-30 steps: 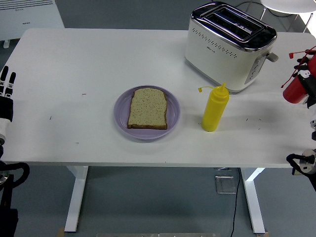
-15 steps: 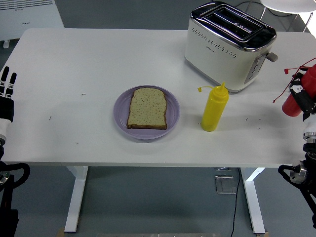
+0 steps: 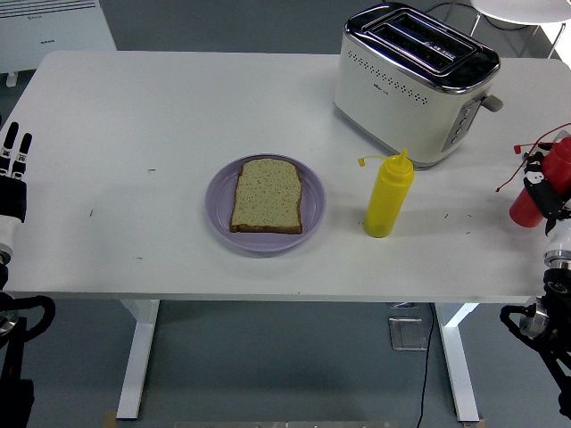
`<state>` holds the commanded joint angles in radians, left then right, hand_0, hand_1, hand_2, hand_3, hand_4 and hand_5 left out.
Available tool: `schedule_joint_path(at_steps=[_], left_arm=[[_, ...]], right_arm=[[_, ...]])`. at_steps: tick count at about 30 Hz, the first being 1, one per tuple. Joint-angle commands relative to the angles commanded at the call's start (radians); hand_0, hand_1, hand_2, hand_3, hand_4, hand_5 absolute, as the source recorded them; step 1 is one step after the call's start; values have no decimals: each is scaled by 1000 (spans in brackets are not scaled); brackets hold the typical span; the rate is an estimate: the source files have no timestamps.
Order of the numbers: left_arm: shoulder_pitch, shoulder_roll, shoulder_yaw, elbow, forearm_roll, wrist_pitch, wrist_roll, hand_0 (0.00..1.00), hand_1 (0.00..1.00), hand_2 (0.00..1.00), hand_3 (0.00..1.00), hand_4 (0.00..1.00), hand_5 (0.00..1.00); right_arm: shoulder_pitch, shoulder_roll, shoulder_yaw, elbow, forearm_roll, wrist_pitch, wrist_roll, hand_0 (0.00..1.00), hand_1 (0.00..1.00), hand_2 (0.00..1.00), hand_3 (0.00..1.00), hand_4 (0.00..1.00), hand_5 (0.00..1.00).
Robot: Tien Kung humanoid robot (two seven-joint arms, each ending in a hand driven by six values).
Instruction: Pick up the cup,pour liquid into bread,place the cup on the desk
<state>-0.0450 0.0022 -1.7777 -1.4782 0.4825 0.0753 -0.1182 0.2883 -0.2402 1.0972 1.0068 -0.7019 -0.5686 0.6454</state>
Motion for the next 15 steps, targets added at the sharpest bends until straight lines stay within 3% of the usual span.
schedule_joint_path(at_steps=[15], left_arm=[[-1,-1,-1,0,0,0,0,809,744,740,728,483,998]], right_arm=[[11,15,-26,-61,12,2,0,371,380,425,504,378,166]])
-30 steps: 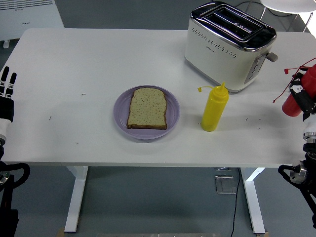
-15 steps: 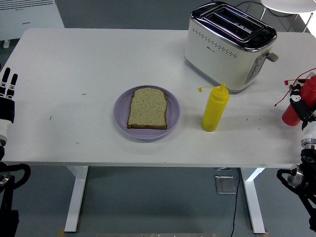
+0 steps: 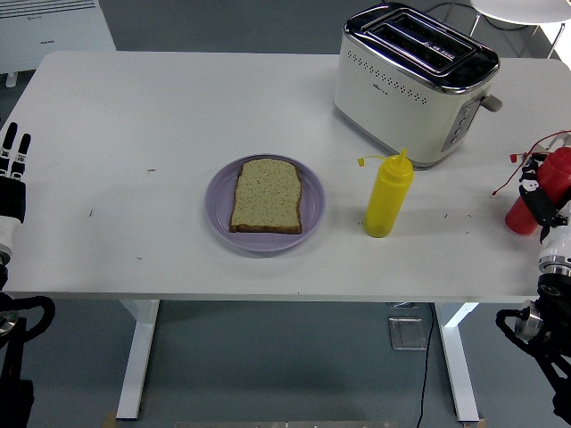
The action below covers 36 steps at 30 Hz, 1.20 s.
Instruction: Pick up the cup,pour liquid into bread,place the cup on the desk
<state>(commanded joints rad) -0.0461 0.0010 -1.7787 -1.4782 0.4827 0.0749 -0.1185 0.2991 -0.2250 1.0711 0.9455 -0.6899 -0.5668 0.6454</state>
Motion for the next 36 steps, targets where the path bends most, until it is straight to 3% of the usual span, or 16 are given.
schedule_joint_path(at_steps=[1,6,7,12,13,18,19,24,25,36], left_arm=[[0,0,0,0,0,0,0,809,744,739,728,483,998],[-1,0,-2,0,0,0,0,809,744,739,728,483,998],[-1,0,-2,0,0,0,0,809,744,740,729,483,998],[-4,-1,-5,-1,0,0,0,809,744,740,729,483,998],[-4,0,-5,-1,0,0,0,809,745,740,729,485,998],[-5,-1,-7,-1,0,0,-1,809,745,740,729,485,998],[-5,-1,-7,-1,0,0,-1,809,745,740,731,483,998],[-5,-1,-7,-2,0,0,-1,809,745,740,731,483,998],[-4,-1,-7,-2,0,0,-1,809,746,740,731,483,998],[-8,-1,-10,-2,0,-1,-2,809,746,741,731,482,998]], right_arm=[[0,0,0,0,0,0,0,458,414,451,512,425,179],[-19,2,-5,8,-13,-7,0,458,414,451,512,425,179],[-19,2,-5,9,-14,-7,0,607,512,505,577,632,224],[-40,2,-3,32,-62,-20,0,607,512,505,577,632,224],[-42,2,-3,35,-71,-21,0,762,631,647,754,687,237],[-52,4,2,42,-105,-27,0,762,631,647,754,687,237],[-53,5,5,39,-109,-28,0,845,707,790,856,722,246],[-60,5,23,31,-115,-33,0,845,707,790,856,722,246],[-61,4,30,29,-114,-32,0,882,754,871,916,739,240],[-94,4,75,50,-122,-23,0,899,778,901,933,746,233]])
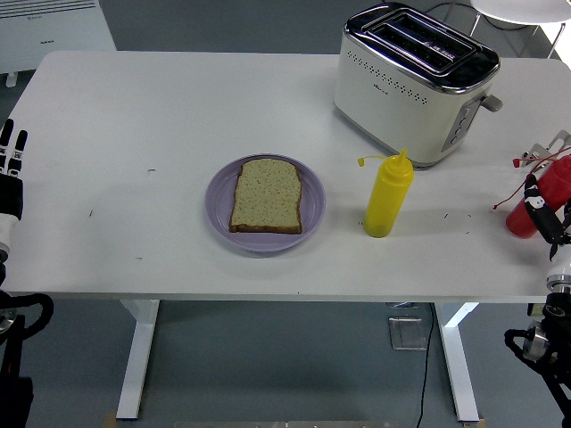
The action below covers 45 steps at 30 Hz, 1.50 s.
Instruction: Pick up the cup,pour liquid into bread,place the cup on the desk
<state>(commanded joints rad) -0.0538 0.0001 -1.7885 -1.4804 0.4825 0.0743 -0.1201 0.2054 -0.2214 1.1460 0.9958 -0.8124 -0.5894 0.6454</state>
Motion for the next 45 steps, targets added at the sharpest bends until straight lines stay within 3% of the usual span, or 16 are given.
schedule_joint_path(at_steps=[14,28,38,45], left_arm=[[-6,0,-4,-1,0,0,-1,809,746,741,731,482,998],[-2,3,6,0,0,0,-1,810,746,741,732,482,998],[-2,8,15,-1,1,1,-2,810,746,741,730,481,998],[-3,10,16,-1,1,1,-2,810,745,741,730,481,998]], right_arm=[[-65,-3,49,100,-75,37,-12,964,859,965,998,755,232],[-162,-18,91,162,-120,41,-15,961,859,966,995,756,239],[-251,-33,126,274,-161,26,-14,968,869,972,998,765,247],[-300,-34,167,350,-119,25,-8,957,858,966,997,765,246]])
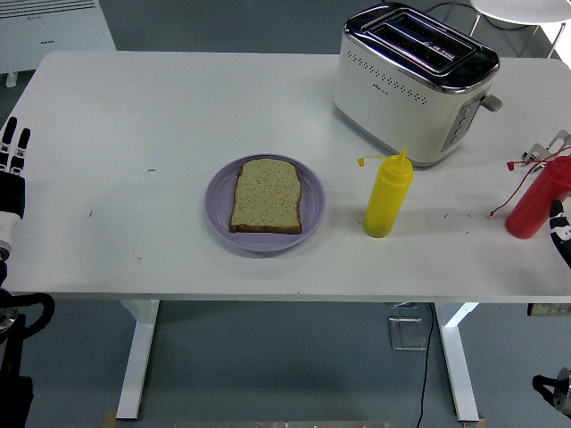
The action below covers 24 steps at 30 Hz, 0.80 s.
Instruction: Pick up the cup,pour liquid into bread,place the cup on the desk
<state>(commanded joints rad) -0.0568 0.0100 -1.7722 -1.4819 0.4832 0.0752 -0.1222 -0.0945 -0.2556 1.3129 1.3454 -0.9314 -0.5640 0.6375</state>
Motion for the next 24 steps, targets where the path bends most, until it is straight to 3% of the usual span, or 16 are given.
schedule_joint_path(at_steps=[4,5,7,10,11,20,24], left_arm=[[-1,1,-1,0,0,1,0,810,745,741,730,481,998],[-2,1,-1,0,-1,1,0,810,745,740,729,482,998],[-2,1,-2,0,-1,1,-1,810,745,740,729,482,998],[-3,0,-1,0,-1,1,0,810,745,740,729,482,998],[-3,0,-1,0,-1,1,0,810,745,740,728,482,998],[-4,0,-3,0,-1,1,-2,809,745,739,728,483,998],[-4,0,-3,-1,-1,1,-3,809,744,738,728,483,998]], right_arm=[[-17,4,36,42,70,9,7,957,858,966,997,765,246],[-20,4,52,58,104,23,7,892,798,919,932,733,234],[-23,3,79,82,188,56,3,892,798,919,932,733,234],[-23,1,139,105,311,140,-26,892,798,919,932,733,234],[-24,-1,153,108,350,164,-36,830,738,800,787,562,245],[-20,-4,251,113,729,389,-165,812,718,757,751,529,292],[-10,-1,267,100,803,453,-209,803,708,744,734,528,339]])
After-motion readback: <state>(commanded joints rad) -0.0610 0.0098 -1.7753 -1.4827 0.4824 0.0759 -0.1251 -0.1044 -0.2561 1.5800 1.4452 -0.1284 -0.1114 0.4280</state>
